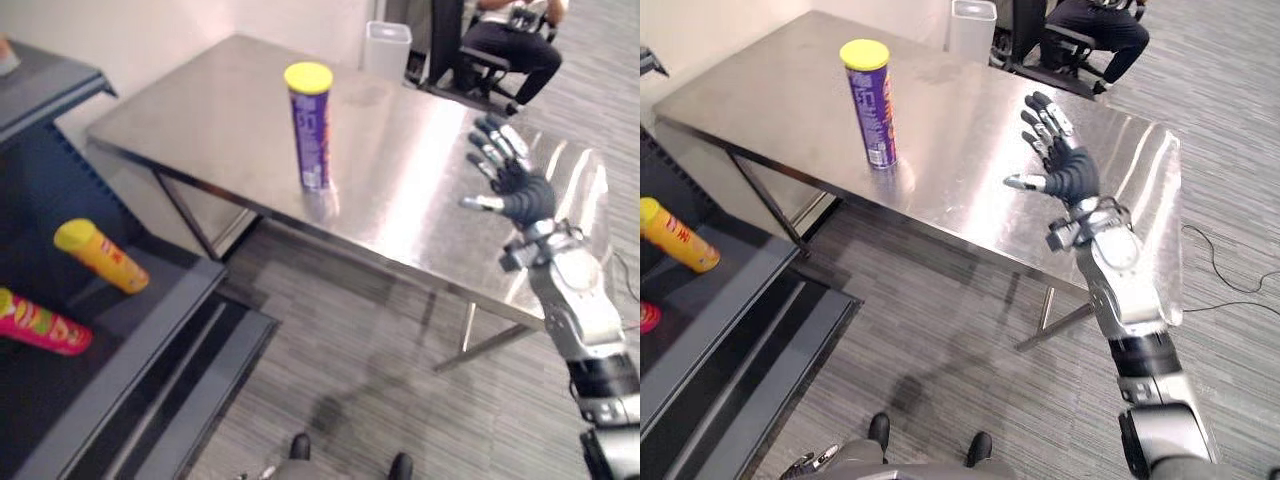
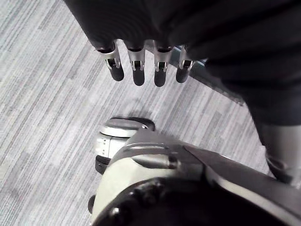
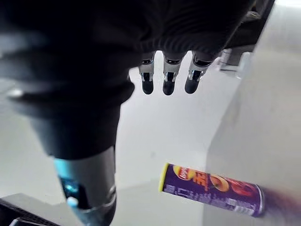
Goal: Put the gum and the chips on the shelf.
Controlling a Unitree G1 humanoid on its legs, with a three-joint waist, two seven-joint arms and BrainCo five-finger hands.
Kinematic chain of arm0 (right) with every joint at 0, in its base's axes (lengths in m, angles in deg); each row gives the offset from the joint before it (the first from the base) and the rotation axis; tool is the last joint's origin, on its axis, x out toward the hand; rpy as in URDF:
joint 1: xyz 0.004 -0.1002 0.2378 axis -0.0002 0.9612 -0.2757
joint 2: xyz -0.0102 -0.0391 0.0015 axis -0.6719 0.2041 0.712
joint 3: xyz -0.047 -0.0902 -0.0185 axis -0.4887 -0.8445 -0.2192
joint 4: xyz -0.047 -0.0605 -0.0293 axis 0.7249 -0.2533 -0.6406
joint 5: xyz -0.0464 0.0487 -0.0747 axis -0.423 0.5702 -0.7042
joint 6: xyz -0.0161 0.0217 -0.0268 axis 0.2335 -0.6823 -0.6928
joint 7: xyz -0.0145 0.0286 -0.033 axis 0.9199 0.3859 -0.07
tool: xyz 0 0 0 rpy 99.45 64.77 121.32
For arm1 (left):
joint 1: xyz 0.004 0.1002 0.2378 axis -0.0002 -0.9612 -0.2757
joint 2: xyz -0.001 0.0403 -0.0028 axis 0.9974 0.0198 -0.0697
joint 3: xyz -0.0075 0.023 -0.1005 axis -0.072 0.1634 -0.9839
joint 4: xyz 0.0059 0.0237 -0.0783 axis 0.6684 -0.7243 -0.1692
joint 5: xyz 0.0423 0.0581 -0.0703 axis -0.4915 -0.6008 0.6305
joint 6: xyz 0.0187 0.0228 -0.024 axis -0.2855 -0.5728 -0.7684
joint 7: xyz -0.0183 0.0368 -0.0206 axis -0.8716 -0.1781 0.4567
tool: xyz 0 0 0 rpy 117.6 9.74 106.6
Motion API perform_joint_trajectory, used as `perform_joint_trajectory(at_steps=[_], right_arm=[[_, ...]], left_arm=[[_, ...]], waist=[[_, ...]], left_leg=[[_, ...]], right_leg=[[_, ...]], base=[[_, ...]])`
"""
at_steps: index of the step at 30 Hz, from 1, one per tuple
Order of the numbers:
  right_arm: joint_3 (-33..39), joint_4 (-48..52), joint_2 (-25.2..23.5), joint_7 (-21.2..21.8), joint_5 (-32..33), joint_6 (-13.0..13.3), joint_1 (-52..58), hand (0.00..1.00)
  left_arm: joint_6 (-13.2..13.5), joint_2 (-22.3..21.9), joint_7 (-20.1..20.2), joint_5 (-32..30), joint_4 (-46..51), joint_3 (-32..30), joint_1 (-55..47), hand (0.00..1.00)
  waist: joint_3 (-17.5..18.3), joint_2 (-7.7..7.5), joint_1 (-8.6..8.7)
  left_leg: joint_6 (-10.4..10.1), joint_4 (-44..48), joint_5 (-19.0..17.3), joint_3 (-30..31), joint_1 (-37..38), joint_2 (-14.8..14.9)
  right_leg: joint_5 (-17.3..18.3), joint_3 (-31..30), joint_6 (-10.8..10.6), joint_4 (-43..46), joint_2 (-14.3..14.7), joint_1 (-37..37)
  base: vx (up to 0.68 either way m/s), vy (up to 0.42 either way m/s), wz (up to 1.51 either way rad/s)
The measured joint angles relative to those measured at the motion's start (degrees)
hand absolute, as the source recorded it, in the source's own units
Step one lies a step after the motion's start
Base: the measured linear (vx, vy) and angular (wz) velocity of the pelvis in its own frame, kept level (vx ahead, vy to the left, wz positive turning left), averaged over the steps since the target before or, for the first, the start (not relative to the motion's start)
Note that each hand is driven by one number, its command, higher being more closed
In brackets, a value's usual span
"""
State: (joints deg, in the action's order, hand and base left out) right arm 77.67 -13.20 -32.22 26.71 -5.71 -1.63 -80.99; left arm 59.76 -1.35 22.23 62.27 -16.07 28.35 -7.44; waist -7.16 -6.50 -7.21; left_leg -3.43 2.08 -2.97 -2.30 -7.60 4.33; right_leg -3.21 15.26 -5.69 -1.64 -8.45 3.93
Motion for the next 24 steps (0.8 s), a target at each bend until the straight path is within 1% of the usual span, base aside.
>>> perform_joint_trajectory(at_steps=[1,3,5,6,7,9,11,13,14,18,20,21,24], right_arm=[[-1.04,-2.55,0.95,-1.08,1.44,-0.53,-2.83,0.00],[-1.30,-4.35,0.97,-2.26,1.87,-1.36,-5.36,0.00],[-2.83,-6.74,0.95,-3.25,2.82,-1.51,-8.22,0.00],[-3.40,-8.73,0.96,-3.71,4.03,-1.74,-10.21,0.00],[-3.55,-10.64,0.96,-4.22,4.12,-2.17,-11.85,0.00],[-3.65,-12.78,0.95,-4.86,4.12,-2.55,-13.69,0.00],[-3.70,-15.47,0.97,-5.43,4.12,-3.11,-16.40,0.00],[-4.47,-17.07,1.00,-5.68,4.11,-3.38,-18.54,0.00],[-5.43,-18.16,1.00,-5.74,4.08,-3.52,-20.30,0.00],[-5.89,-21.36,1.28,-5.82,3.95,-3.54,-25.33,0.00],[-6.76,-22.77,2.65,-5.96,3.85,-3.52,-27.35,0.00],[-7.47,-24.27,3.04,-6.26,3.69,-3.54,-29.30,0.00],[-7.69,-26.79,3.10,-7.15,3.51,-3.53,-33.23,0.00]], left_arm=[[-0.01,0.29,-0.25,0.23,0.39,0.69,0.62,0.00],[0.00,0.67,-0.45,1.84,0.97,1.74,0.72,0.00],[-0.02,0.92,-0.69,2.40,1.05,1.78,0.73,0.00],[-0.07,0.92,-1.01,2.56,1.33,1.82,0.99,0.00],[-0.24,0.96,-1.45,3.87,2.08,2.25,1.25,0.00],[-0.65,1.02,-1.68,4.63,2.60,2.61,1.44,0.00],[-0.76,1.14,-1.96,4.63,2.77,2.82,2.50,0.00],[-0.75,1.16,-2.07,4.63,3.12,2.90,2.78,0.00],[-0.75,1.25,-2.13,4.63,3.27,2.91,2.92,0.00],[-0.70,1.30,-2.54,4.67,4.39,3.80,3.36,0.00],[-0.66,1.60,-2.59,4.72,4.44,4.10,4.27,0.00],[-0.67,1.61,-2.70,6.67,4.45,4.59,4.92,0.00],[-0.57,1.66,-2.79,9.23,5.11,5.07,5.86,0.00]], waist=[[-1.10,0.08,-0.97],[-2.07,-0.27,-1.27],[-2.46,-0.70,-1.59],[-3.13,-0.72,-2.11],[-3.61,-0.80,-2.55],[-4.38,-0.99,-2.95],[-5.97,-1.24,-4.03],[-6.22,-1.38,-4.04],[-6.56,-1.35,-4.19],[-8.62,-1.63,-4.64],[-9.61,-1.65,-5.43],[-9.88,-1.75,-5.60],[-11.29,-2.09,-5.95]], left_leg=[[0.10,-0.03,0.25,0.28,-0.36,0.32],[0.24,-0.04,0.49,1.19,-0.92,0.32],[0.43,-0.02,0.71,1.40,-1.54,0.29],[0.57,0.01,0.80,1.42,-1.61,0.25],[0.64,0.11,0.85,1.45,-1.89,0.19],[0.80,0.24,0.95,1.78,-2.28,0.12],[0.82,0.59,0.96,2.11,-2.84,-0.02],[0.81,1.29,0.97,2.91,-4.46,0.00],[0.77,1.59,1.06,3.04,-5.18,0.17],[0.79,2.31,1.07,3.46,-6.13,0.25],[0.79,2.42,1.14,3.67,-6.40,0.27],[0.71,2.42,1.35,4.15,-7.19,0.27],[0.52,2.24,1.99,4.83,-8.10,0.35]], right_leg=[[-1.43,-0.05,-0.02,-0.52,0.39,0.13],[-2.20,0.04,-0.05,-0.57,0.46,0.23],[-3.00,0.00,-0.30,-0.57,0.42,0.84],[-3.62,0.03,-0.05,-0.82,0.41,0.79],[-4.16,0.11,-0.24,-1.20,0.37,0.81],[-4.31,0.13,-0.26,-1.36,0.18,0.83],[-4.59,0.19,-0.65,-1.36,0.26,1.02],[-4.76,0.30,-0.45,-1.33,0.36,1.97],[-5.14,0.31,0.05,-1.35,0.56,2.50],[-5.31,0.62,-0.06,-1.38,0.65,2.87],[-5.31,0.69,-0.06,-1.39,0.65,2.96],[-5.31,0.94,-0.06,-1.40,0.73,3.51],[-5.32,1.64,-0.08,-1.49,0.96,4.04]], base=[[-0.06,0.045,0.02],[-0.02,0.042,0.18],[0.00,0.056,0.10],[0.00,0.061,-0.01],[0.00,0.046,0.04],[0.00,0.034,0.07],[-0.01,0.035,0.08],[0.00,0.025,0.14],[0.01,0.017,0.05],[-0.01,0.015,0.04],[-0.01,0.017,0.06],[-0.01,0.017,0.10],[0.00,0.016,0.13]])
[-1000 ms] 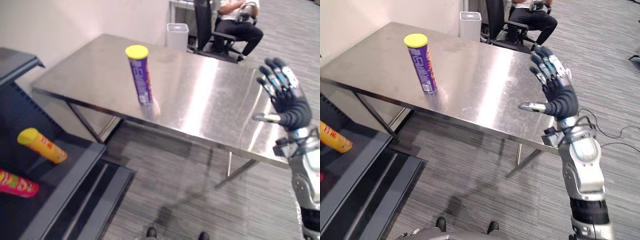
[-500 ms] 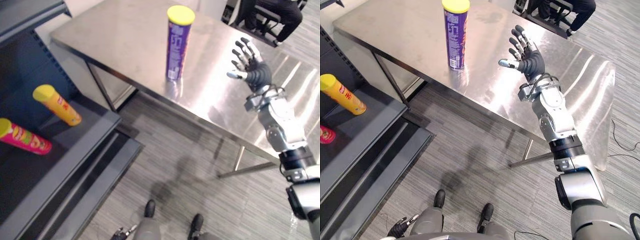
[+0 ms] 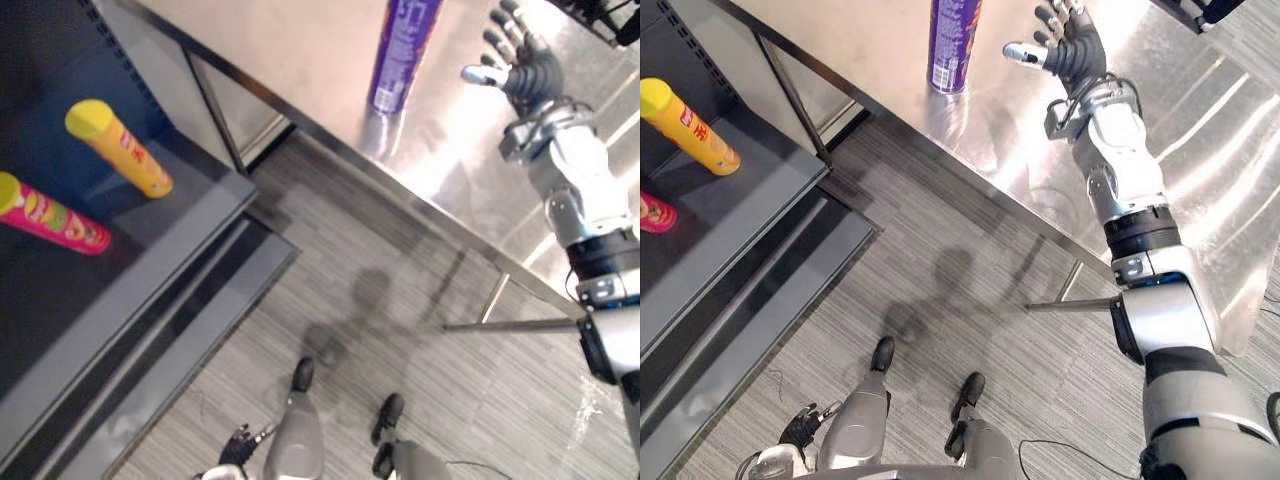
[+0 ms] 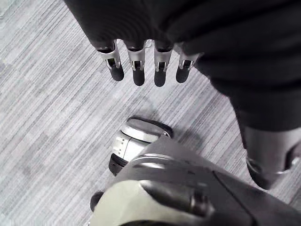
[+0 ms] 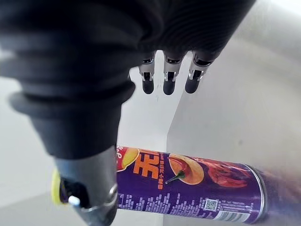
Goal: Put the gum and the chips on the shelf.
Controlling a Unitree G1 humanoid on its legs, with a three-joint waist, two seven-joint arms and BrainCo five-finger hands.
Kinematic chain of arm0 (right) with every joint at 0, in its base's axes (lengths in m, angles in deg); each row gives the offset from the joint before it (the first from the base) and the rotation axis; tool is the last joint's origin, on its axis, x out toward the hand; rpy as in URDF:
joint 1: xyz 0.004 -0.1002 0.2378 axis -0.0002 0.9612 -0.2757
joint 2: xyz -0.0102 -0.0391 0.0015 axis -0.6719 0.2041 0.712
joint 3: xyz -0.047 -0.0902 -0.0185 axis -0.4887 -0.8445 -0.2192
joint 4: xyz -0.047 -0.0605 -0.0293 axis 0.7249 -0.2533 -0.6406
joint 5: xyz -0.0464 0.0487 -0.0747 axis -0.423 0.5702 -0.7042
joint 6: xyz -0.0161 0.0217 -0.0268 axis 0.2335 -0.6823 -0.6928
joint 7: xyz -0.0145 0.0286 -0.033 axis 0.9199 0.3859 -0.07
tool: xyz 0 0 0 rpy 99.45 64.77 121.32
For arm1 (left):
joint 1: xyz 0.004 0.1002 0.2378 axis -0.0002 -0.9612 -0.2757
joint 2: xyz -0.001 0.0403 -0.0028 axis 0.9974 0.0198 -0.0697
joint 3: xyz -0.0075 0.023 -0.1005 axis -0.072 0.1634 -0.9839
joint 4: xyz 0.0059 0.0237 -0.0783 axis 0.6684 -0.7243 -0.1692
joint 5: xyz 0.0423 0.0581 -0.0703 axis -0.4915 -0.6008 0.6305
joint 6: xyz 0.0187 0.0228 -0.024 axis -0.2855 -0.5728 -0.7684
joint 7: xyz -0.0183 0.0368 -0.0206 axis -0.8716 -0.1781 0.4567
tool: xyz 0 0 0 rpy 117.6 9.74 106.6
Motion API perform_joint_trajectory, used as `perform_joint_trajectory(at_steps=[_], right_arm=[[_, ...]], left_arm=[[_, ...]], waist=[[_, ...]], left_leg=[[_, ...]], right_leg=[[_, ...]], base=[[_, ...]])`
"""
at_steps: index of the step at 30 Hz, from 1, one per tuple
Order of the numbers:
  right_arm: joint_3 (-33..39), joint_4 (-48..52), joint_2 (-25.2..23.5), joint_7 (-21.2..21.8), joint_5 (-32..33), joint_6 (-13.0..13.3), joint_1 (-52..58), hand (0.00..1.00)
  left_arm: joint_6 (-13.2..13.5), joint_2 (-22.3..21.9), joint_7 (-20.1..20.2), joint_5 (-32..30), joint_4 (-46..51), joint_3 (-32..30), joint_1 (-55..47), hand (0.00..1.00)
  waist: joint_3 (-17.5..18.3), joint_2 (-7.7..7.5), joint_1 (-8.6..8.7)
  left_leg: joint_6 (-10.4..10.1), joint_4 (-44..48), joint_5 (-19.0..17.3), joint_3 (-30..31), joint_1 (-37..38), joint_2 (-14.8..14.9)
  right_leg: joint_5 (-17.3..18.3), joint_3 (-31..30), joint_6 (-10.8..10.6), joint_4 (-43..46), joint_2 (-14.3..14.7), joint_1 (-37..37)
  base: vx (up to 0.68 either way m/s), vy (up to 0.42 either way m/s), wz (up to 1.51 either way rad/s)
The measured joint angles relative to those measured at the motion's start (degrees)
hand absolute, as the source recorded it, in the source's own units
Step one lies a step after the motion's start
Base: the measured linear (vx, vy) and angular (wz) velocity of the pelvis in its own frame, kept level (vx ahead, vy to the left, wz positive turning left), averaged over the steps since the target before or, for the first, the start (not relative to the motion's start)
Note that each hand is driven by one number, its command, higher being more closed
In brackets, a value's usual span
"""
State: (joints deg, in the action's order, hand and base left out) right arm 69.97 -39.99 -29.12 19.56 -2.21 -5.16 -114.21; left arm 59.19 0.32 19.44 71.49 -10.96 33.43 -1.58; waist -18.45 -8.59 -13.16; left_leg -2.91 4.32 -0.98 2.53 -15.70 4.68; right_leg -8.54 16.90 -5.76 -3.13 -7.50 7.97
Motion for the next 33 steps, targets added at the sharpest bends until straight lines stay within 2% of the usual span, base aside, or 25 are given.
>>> perform_joint_trajectory(at_steps=[4,9,17,21,25,26,28,33], right_arm=[[-0.32,-2.25,0.03,-0.36,-0.16,0.01,-3.39,0.00],[-2.22,-6.11,-0.18,-0.82,-2.29,0.00,-7.72,0.00],[-2.22,-6.19,-0.72,-1.40,-2.37,0.02,-10.71,0.00],[-2.27,-8.21,-3.44,-1.56,-2.42,0.02,-12.18,0.00],[-2.31,-8.24,-4.13,-2.13,-2.42,0.04,-13.40,0.00],[-2.31,-8.24,-4.13,-2.32,-2.43,0.04,-13.39,1.00],[-2.32,-8.24,-4.13,-2.74,-2.45,0.03,-13.39,1.00],[-1.98,-8.20,-6.19,-3.80,-3.75,0.27,-13.59,1.00]], left_arm=[[0.04,0.03,-0.15,0.08,0.37,0.33,1.07,0.00],[0.69,0.18,-0.28,2.13,0.43,1.53,2.12,0.00],[0.72,0.72,-0.38,2.18,0.30,1.65,2.76,0.00],[0.71,0.65,-0.39,3.82,0.25,1.85,3.29,0.00],[0.74,0.72,-1.00,4.29,0.33,1.82,3.57,0.00],[0.73,0.74,-1.09,4.32,0.32,1.81,3.61,0.00],[0.72,0.72,-1.20,4.35,0.33,1.82,3.92,0.00],[0.74,0.67,-1.34,4.39,0.38,1.84,3.98,0.00]], waist=[[-1.33,-0.52,-1.08],[-2.30,-0.75,-1.72],[-4.29,-1.68,-2.18],[-4.56,-2.02,-3.00],[-5.35,-2.70,-3.37],[-5.43,-2.80,-3.46],[-5.60,-3.09,-4.04],[-5.60,-3.10,-4.24]], left_leg=[[-0.18,0.01,0.23,0.65,-0.81,-0.01],[-0.39,0.01,0.75,1.60,-2.15,0.07],[-0.61,0.01,1.04,2.23,-3.57,0.49],[-0.80,0.02,1.17,2.86,-3.98,1.11],[-0.86,0.01,1.17,2.86,-4.17,1.50],[-0.87,0.01,1.16,2.85,-4.21,1.53],[-0.98,-0.17,1.23,2.73,-4.37,1.72],[-1.25,-0.13,1.39,2.83,-4.96,2.30]], right_leg=[[0.00,0.68,0.00,-0.80,0.20,0.08],[0.00,1.62,0.00,-0.80,0.37,0.85],[0.00,1.81,-0.01,-0.72,0.65,1.94],[0.00,2.10,0.00,-0.79,1.42,2.02],[0.00,2.10,-0.01,-0.81,1.59,2.15],[0.00,2.10,-0.01,-0.81,1.62,2.20],[-0.08,2.08,-0.11,-0.67,1.73,2.65],[-0.08,2.12,-0.11,-0.74,2.20,3.09]], base=[[0.01,0.008,0.07],[0.00,0.006,0.09],[0.00,0.002,0.02],[0.02,-0.002,0.05],[0.00,0.000,0.00],[0.00,0.000,0.00],[0.00,0.017,-0.06],[0.00,0.002,-0.01]])
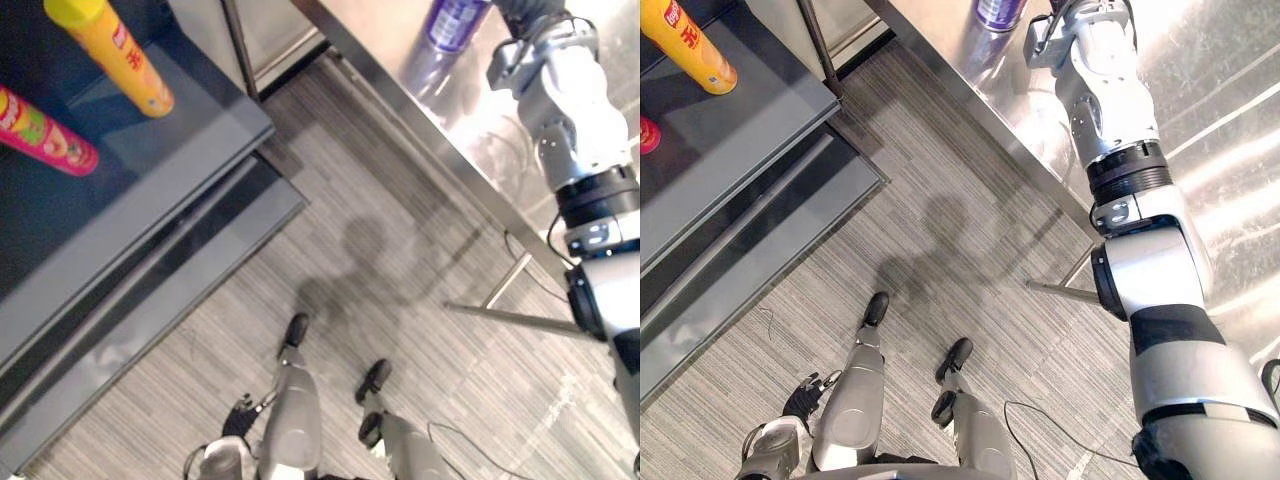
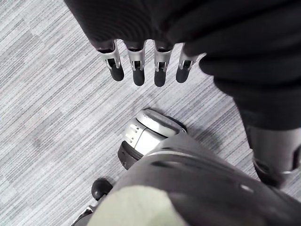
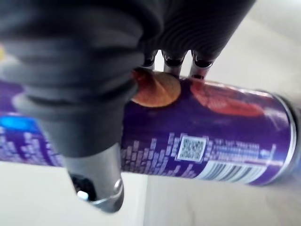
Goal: Put the gum and the chips on the shelf.
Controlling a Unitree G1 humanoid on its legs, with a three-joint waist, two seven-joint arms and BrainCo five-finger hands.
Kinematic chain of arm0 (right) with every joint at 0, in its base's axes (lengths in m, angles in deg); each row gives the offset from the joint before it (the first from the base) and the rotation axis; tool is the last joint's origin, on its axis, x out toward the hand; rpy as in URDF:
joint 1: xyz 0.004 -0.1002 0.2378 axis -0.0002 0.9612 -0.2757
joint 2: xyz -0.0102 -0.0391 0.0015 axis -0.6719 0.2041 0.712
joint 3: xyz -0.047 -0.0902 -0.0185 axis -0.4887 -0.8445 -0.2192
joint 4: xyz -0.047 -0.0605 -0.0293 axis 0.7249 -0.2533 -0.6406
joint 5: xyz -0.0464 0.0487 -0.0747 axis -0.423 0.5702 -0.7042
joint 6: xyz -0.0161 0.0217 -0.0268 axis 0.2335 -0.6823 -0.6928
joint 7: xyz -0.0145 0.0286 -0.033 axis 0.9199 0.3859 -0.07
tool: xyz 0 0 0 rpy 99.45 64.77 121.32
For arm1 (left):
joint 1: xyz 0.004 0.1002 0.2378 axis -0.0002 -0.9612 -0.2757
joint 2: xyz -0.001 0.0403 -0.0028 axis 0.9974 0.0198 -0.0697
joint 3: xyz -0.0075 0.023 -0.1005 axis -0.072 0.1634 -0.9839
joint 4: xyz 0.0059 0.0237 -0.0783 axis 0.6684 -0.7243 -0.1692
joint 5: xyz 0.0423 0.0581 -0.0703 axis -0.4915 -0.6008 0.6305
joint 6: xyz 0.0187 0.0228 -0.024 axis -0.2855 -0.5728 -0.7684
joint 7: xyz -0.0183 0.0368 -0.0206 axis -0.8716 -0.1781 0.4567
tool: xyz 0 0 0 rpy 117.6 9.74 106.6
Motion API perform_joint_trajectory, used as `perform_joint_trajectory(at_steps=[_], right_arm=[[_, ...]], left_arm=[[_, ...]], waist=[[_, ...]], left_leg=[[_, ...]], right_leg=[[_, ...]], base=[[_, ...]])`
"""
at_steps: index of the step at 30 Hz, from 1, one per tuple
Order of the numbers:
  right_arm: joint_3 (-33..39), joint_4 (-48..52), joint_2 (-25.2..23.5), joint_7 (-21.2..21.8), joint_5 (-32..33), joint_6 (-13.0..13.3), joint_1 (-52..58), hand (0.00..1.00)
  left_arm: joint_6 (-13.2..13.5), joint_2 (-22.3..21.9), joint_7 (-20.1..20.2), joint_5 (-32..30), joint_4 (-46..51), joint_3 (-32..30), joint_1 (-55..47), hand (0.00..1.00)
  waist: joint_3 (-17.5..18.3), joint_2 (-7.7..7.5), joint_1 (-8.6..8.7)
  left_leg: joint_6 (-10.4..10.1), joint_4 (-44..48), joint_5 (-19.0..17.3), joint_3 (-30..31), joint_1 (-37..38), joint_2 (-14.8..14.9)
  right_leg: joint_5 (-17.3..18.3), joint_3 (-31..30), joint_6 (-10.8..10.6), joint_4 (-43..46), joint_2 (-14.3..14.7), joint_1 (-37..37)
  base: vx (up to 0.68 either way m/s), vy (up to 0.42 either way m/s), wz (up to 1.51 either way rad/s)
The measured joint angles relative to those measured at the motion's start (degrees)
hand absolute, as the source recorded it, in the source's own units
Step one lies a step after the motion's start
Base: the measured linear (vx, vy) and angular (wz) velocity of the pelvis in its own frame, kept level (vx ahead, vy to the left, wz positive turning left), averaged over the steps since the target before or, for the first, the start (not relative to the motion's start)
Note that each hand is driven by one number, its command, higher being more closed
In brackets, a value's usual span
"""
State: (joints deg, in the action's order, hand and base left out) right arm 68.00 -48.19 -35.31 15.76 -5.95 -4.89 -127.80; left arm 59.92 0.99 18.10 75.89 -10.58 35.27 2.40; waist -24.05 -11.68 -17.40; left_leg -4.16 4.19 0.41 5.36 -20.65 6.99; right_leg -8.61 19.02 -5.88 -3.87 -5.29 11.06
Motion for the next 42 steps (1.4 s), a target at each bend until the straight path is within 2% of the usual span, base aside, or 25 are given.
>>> perform_joint_trajectory(at_steps=[5,17,21,23,26,30,32,34,37,39,40,42], right_arm=[[0.13,0.11,-2.72,-1.61,-0.94,0.05,-1.19,1.00],[2.66,0.76,-3.49,-4.05,-5.32,-0.12,-1.14,1.00],[4.90,7.89,-2.47,-5.26,-5.71,-0.11,2.72,1.00],[6.63,13.79,-0.77,-5.30,-7.66,-0.05,6.47,1.00],[9.60,19.26,0.20,-5.21,-8.24,0.41,11.66,1.00],[11.40,25.60,1.16,-3.58,-9.71,1.17,24.79,1.00],[11.43,28.46,1.15,-2.37,-9.69,1.15,30.68,1.00],[11.97,34.46,1.25,0.29,-9.69,1.20,41.29,1.00],[13.68,41.77,1.26,5.03,-9.69,1.09,53.25,1.00],[15.19,45.58,1.27,6.82,-9.76,1.02,59.59,1.00],[16.07,49.00,1.15,8.53,-9.92,0.95,64.79,1.00],[17.54,53.99,0.58,10.58,-12.15,0.87,71.72,1.00]], left_arm=[[-0.02,-0.15,-0.60,0.05,0.01,0.00,0.10,0.00],[-0.16,-0.22,-1.32,0.09,-0.01,0.12,0.24,0.00],[-0.76,-0.47,-1.60,-0.05,-0.10,-0.47,0.21,0.00],[-1.01,-0.69,-2.07,-0.16,-0.52,-0.91,0.18,0.00],[-1.66,-0.80,-2.13,-0.74,-1.15,-1.90,-0.11,0.00],[-2.50,-1.15,-1.79,-2.09,-2.46,-3.23,-1.97,0.00],[-2.56,-1.18,-1.52,-3.03,-2.82,-3.37,-3.24,0.00],[-2.59,-1.47,-0.60,-3.46,-3.50,-3.90,-5.51,0.00],[-2.62,-2.45,0.50,-5.74,-4.75,-4.93,-7.58,0.00],[-2.66,-2.74,1.21,-5.85,-5.58,-5.34,-8.26,0.00],[-2.66,-2.81,1.73,-6.66,-5.69,-5.38,-9.38,0.00],[-2.68,-2.79,2.21,-8.00,-5.97,-5.66,-10.17,0.00]], waist=[[0.00,0.00,-0.25],[0.00,0.00,-0.06],[0.03,0.04,0.52],[0.15,0.10,1.71],[0.72,0.17,2.58],[5.86,1.28,4.87],[8.17,2.01,6.19],[12.43,3.07,7.39],[15.51,5.43,9.54],[17.12,6.10,10.07],[17.82,6.44,11.03],[19.31,6.41,11.70]], left_leg=[[-0.37,-0.01,0.18,-0.08,-0.27,0.76],[-1.20,-0.01,0.79,-0.07,-0.14,1.18],[-1.28,-0.21,0.84,-0.37,1.90,0.99],[-1.29,-0.43,0.83,-0.42,3.46,0.62],[-1.23,-1.05,0.87,-1.65,5.52,0.18],[-0.89,-2.43,1.10,-3.28,8.41,-0.72],[-0.83,-3.29,1.12,-3.54,10.18,-1.17],[-0.77,-4.79,1.11,-4.57,12.67,-1.77],[-0.78,-6.41,1.24,-4.57,15.46,-1.68],[-0.79,-7.23,1.37,-4.55,16.55,-1.60],[-0.82,-7.71,1.41,-4.38,17.80,-1.61],[-0.83,-8.12,1.46,-4.27,18.15,-1.66]], right_leg=[[0.00,0.00,0.00,0.04,0.44,0.43],[0.01,-0.05,0.00,-0.06,0.88,0.35],[0.02,-0.22,0.00,-0.69,0.95,-1.65],[0.06,-0.35,0.00,-1.27,0.86,-3.41],[0.40,-0.68,0.42,-1.43,0.58,-4.73],[1.01,-0.90,1.24,-2.06,-0.35,-6.44],[2.00,-0.85,0.85,-2.05,-0.83,-7.80],[4.12,-0.92,1.02,-1.78,-1.56,-9.12],[5.78,-0.82,0.68,-0.26,-1.70,-10.42],[6.53,-0.88,0.48,0.68,-1.77,-10.67],[7.07,-0.73,0.44,1.09,-1.85,-11.49],[7.45,-0.64,0.48,1.27,-1.95,-11.55]], base=[[0.00,0.000,-0.03],[0.00,0.000,0.00],[0.00,0.000,0.00],[-0.01,0.011,0.02],[-0.02,0.018,-0.11],[0.01,0.028,-0.14],[0.04,0.000,-0.05],[0.06,-0.017,-0.10],[0.01,-0.009,-0.04],[0.02,-0.008,0.01],[0.03,-0.016,0.05],[0.02,-0.008,0.07]])
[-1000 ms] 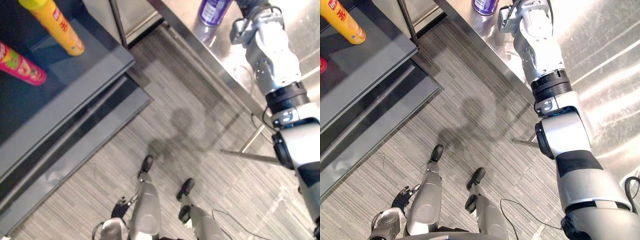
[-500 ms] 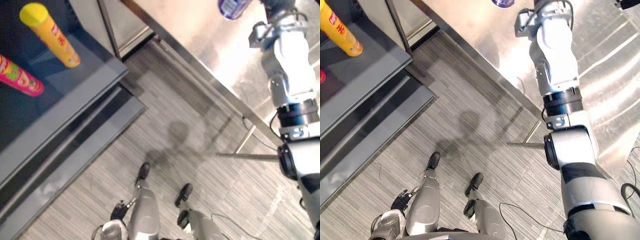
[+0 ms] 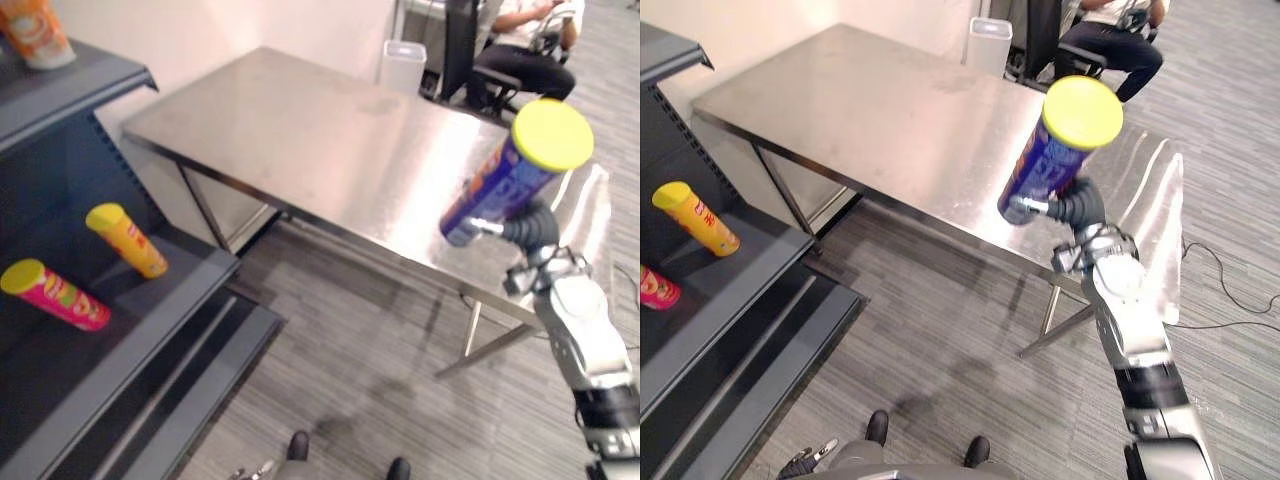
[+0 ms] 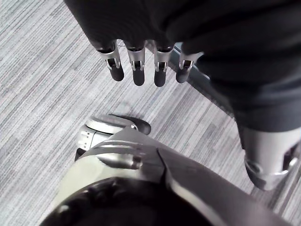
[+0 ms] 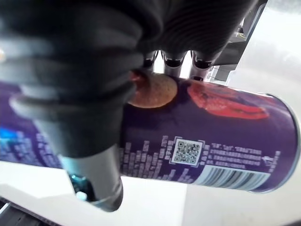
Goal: Put the gum and the chips on the shelf.
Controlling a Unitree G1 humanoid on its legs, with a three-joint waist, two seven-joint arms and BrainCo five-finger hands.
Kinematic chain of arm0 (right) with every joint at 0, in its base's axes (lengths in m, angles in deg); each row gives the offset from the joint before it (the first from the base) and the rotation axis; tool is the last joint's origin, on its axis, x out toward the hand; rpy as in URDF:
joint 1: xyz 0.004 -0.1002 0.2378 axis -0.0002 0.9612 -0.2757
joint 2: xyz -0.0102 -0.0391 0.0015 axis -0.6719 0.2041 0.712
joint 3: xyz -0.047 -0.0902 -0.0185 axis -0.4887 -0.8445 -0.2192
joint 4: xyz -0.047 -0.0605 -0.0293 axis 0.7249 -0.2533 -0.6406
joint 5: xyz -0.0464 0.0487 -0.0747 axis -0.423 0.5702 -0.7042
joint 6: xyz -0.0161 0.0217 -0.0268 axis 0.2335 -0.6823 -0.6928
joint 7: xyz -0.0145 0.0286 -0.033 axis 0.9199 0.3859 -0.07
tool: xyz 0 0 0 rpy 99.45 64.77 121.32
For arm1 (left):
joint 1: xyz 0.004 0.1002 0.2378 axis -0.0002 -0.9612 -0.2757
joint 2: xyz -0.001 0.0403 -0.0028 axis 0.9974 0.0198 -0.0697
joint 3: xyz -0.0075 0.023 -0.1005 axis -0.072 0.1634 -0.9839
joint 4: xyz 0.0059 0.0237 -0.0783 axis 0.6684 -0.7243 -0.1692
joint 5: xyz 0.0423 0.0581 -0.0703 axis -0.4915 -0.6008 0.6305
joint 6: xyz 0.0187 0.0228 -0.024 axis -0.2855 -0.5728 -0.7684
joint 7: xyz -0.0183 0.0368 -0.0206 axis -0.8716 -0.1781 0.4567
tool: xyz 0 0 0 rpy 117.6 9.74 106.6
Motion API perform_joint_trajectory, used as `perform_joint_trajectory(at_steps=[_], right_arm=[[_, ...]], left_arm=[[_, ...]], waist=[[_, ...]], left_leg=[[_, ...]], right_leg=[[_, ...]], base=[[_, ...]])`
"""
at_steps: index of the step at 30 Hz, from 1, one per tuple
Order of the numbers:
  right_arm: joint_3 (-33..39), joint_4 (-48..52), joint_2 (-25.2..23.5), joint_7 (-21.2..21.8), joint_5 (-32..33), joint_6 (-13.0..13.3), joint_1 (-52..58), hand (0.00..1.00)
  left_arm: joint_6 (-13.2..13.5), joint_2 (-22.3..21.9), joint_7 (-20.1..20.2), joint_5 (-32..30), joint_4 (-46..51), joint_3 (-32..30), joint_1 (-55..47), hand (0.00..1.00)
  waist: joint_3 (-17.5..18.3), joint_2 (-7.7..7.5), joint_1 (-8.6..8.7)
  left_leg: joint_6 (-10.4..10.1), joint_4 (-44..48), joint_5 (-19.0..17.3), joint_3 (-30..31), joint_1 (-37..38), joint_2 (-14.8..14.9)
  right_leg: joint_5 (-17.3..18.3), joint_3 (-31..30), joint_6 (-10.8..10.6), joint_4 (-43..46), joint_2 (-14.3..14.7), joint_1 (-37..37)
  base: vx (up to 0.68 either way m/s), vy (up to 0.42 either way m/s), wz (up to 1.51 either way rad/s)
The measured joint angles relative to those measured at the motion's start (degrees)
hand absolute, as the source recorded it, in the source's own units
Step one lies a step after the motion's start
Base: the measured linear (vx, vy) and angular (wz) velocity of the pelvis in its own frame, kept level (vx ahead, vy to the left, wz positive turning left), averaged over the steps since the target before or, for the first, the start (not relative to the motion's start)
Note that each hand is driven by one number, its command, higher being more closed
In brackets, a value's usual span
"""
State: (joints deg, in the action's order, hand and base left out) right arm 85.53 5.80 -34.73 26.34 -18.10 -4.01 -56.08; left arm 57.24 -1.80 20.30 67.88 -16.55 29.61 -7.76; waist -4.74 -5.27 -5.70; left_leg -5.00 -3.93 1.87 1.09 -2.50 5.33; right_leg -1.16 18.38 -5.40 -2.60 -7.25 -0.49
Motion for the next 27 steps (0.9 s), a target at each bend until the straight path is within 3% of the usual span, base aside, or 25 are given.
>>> perform_joint_trajectory(at_steps=[5,11,17,27], right_arm=[[1.10,8.18,-7.72,4.26,-7.45,0.06,12.35,1.00],[-1.30,9.13,-17.00,3.94,-23.27,1.23,24.44,1.00],[-5.83,6.13,-19.07,3.21,-33.48,2.91,31.13,1.00],[-7.04,1.82,-19.49,3.17,-36.04,3.73,33.62,1.00]], left_arm=[[0.10,0.02,1.48,-1.86,-1.27,-1.51,-0.73,0.00],[0.17,-0.03,1.57,-2.18,-1.90,-1.84,-0.89,0.00],[0.22,0.08,1.39,-2.17,-2.56,-0.46,-0.93,0.00],[0.26,0.68,0.41,-2.15,-4.14,3.38,-0.77,0.00]], waist=[[1.47,-0.24,1.94],[2.17,-0.13,2.50],[2.51,0.65,2.64],[2.93,2.11,3.59]], left_leg=[[-0.03,-0.16,-0.03,0.31,1.01,-0.32],[-0.43,-0.14,-0.34,0.51,1.01,-0.97],[-0.24,0.14,-0.59,-0.13,1.01,-1.23],[-0.41,0.49,-1.51,-1.81,1.60,-0.79]], right_leg=[[0.64,0.18,-0.19,0.85,-0.44,-0.70],[0.66,0.26,-0.21,1.13,-1.14,-0.72],[0.81,-0.24,-0.52,0.70,-1.38,-0.73],[0.77,-1.99,-0.58,0.14,-0.93,-0.73]], base=[[0.00,0.000,0.02],[0.00,0.007,0.02],[0.00,0.002,-0.04],[0.01,-0.005,-0.09]])
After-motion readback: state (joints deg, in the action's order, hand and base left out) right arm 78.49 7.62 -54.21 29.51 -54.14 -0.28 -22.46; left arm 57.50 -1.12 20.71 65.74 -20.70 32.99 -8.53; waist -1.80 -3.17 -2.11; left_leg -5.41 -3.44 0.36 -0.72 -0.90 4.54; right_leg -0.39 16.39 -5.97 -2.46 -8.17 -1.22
